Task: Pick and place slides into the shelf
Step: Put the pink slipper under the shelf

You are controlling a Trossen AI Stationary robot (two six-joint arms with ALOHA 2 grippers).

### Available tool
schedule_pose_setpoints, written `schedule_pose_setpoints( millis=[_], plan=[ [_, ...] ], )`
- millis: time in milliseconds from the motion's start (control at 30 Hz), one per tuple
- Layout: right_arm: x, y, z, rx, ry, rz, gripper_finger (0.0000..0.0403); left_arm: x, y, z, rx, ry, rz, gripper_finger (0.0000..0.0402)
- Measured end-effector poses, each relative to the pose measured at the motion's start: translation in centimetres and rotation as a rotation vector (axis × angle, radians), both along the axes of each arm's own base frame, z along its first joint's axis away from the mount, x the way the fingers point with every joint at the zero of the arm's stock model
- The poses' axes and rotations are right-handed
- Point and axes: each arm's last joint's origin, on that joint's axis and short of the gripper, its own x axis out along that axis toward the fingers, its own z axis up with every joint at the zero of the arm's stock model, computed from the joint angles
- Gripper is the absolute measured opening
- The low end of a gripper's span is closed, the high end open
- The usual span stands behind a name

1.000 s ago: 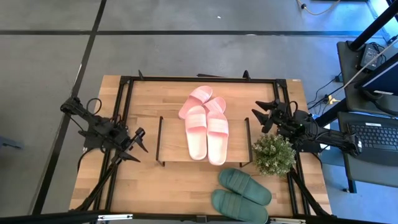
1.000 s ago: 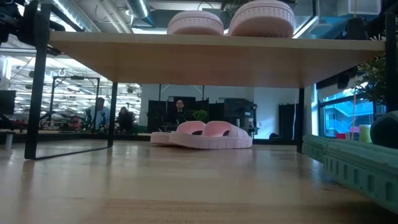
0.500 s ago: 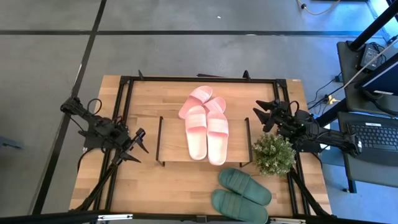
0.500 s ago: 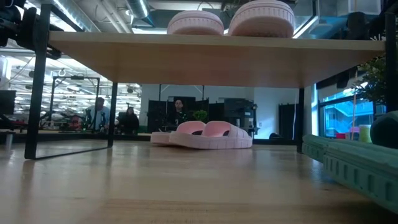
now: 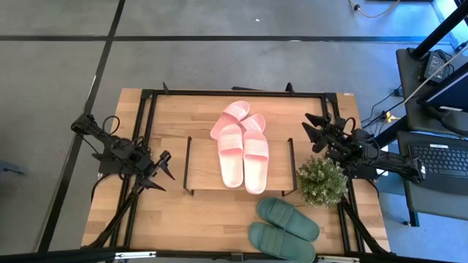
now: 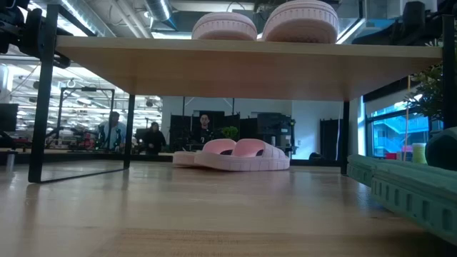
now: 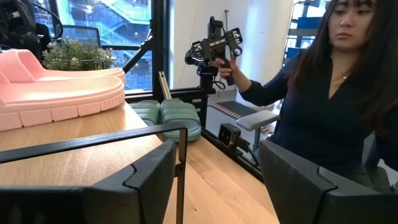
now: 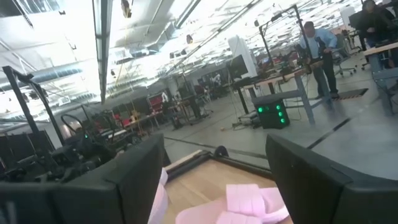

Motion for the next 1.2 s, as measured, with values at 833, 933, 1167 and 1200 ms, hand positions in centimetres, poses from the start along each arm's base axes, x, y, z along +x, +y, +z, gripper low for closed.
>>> schedule_pose_setpoints(
  millis=[833, 933, 1167, 1200],
  plan=[
    [2.1, -0.5, 8.6, 0.059, 0.212, -0.006, 0.0282, 0.0, 0.1, 0.0, 0.003, -0.001, 0.03, 0.0221],
    [3.0, -1.1, 11.5, 0.117, 0.317, -0.042, 0.0282, 0.0, 0.1, 0.0, 0.031, -0.017, 0.031, 0.0221],
    [5.8, -2.9, 18.4, 0.253, 0.511, -0.046, 0.0282, 0.0, 0.1, 0.0, 0.115, -0.067, 0.033, 0.0221],
    [6.4, -3.3, 19.1, 0.269, 0.542, -0.027, 0.0282, 0.0, 0.1, 0.0, 0.12, -0.07, 0.033, 0.0221]
  ],
)
